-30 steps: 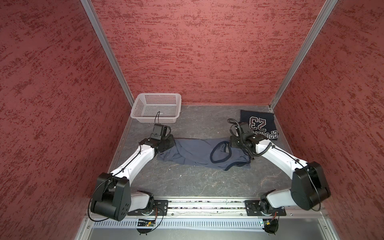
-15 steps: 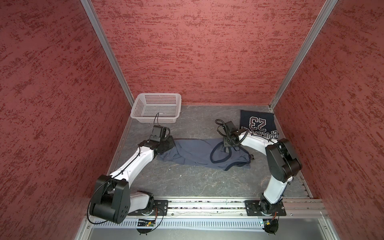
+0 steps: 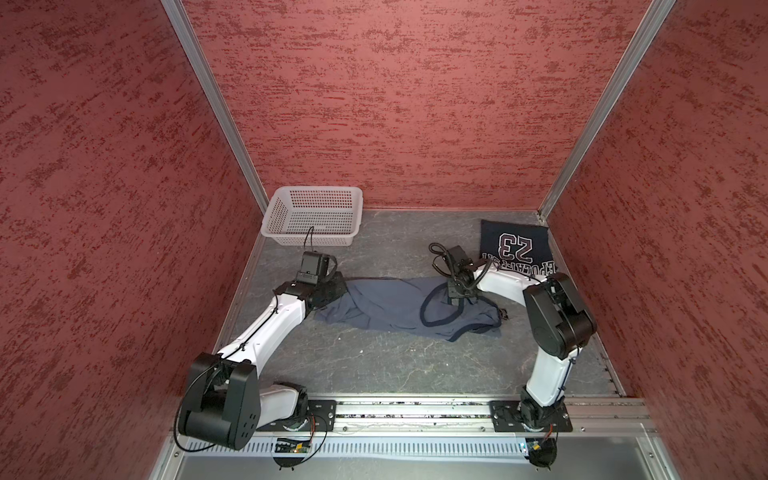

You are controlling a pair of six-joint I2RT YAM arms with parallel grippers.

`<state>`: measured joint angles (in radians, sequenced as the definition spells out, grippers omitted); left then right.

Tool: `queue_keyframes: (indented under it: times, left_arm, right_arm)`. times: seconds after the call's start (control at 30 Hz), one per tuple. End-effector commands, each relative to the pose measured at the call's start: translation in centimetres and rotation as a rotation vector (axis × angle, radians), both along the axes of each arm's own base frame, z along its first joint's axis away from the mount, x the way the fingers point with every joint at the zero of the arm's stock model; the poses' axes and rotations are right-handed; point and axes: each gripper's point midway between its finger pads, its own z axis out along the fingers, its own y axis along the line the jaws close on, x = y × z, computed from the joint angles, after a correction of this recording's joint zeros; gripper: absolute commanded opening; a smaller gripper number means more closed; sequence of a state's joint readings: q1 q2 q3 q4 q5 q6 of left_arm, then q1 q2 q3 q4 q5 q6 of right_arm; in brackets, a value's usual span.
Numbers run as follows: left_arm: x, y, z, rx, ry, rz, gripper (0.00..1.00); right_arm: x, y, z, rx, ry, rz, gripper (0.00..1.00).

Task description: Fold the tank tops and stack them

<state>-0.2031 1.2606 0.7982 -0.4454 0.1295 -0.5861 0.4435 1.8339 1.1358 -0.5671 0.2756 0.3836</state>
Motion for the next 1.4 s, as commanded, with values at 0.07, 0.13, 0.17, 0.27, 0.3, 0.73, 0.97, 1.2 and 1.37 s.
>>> queue_keyframes:
  times: [0.07,0.13,0.17,0.27,0.3,0.73,0.97,1.2,1.37]
  left_arm:
    - [0.4,0.4,1.8,0.012,-0.061,-0.008,0.04]
    - [0.7,0.3,3.2,0.009,-0.103,-0.017,0.04]
    - [0.8,0.2,3.8,0.004,-0.123,-0.022,0.04]
    - [1.1,-1.0,5.6,-0.021,-0.185,-0.067,0.04]
    - [1.1,-1.8,6.2,-0.018,-0.198,-0.102,0.04]
    - [-2.9,-11.3,2.1,0.146,-0.040,-0.499,0.27]
    - [-5.3,-7.8,1.3,0.149,0.032,-0.349,0.52]
    - [-8.3,-5.8,-2.6,0.115,0.154,-0.302,0.52]
    - [-8.0,-6.5,-4.1,0.059,0.173,-0.318,0.47]
  right_arm:
    - [-1.0,-4.0,8.1,-0.050,-0.169,-0.098,0.04]
    - [-1.5,-6.4,11.3,0.002,-0.245,-0.165,0.01]
    - [-1.8,-7.5,12.8,0.033,-0.286,-0.195,0.00]
    - [-2.6,-11.3,15.6,0.095,-0.378,-0.302,0.00]
    - [-2.9,-12.4,16.0,0.110,-0.395,-0.336,0.00]
    - [-3.7,-14.5,11.8,0.278,-0.348,-0.445,0.00]
    - [-3.6,-14.8,11.7,0.264,-0.351,-0.447,0.00]
    - [-3.3,-14.7,11.7,0.271,-0.352,-0.438,0.00]
    - [-3.3,-14.6,11.7,0.273,-0.351,-0.433,0.00]
